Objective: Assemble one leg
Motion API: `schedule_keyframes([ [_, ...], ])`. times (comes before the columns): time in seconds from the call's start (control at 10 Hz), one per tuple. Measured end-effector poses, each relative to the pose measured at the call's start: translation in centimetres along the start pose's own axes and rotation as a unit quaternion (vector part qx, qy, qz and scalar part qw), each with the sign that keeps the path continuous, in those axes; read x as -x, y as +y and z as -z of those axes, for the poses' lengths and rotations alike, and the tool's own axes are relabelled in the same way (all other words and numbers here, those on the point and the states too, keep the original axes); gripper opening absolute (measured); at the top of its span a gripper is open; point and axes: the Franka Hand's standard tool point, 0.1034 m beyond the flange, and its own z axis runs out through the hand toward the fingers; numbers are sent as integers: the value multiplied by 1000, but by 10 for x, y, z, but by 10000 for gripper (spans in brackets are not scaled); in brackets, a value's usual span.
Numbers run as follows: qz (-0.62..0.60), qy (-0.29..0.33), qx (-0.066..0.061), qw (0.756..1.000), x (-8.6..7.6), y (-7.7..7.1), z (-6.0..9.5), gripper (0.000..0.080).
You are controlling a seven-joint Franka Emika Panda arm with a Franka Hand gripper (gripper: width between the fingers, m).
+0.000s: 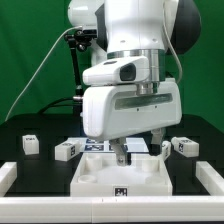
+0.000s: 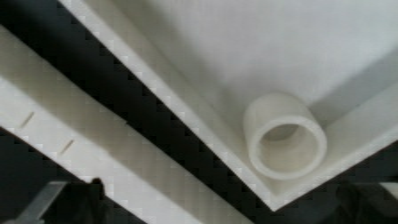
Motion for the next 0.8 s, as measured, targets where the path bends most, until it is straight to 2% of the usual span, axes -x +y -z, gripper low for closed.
schedule_keyframes([
  [0.1, -9, 6, -4, 1000, 0, 0, 0, 650],
  [0.8, -8, 6, -4, 1000, 1, 1, 0, 650],
])
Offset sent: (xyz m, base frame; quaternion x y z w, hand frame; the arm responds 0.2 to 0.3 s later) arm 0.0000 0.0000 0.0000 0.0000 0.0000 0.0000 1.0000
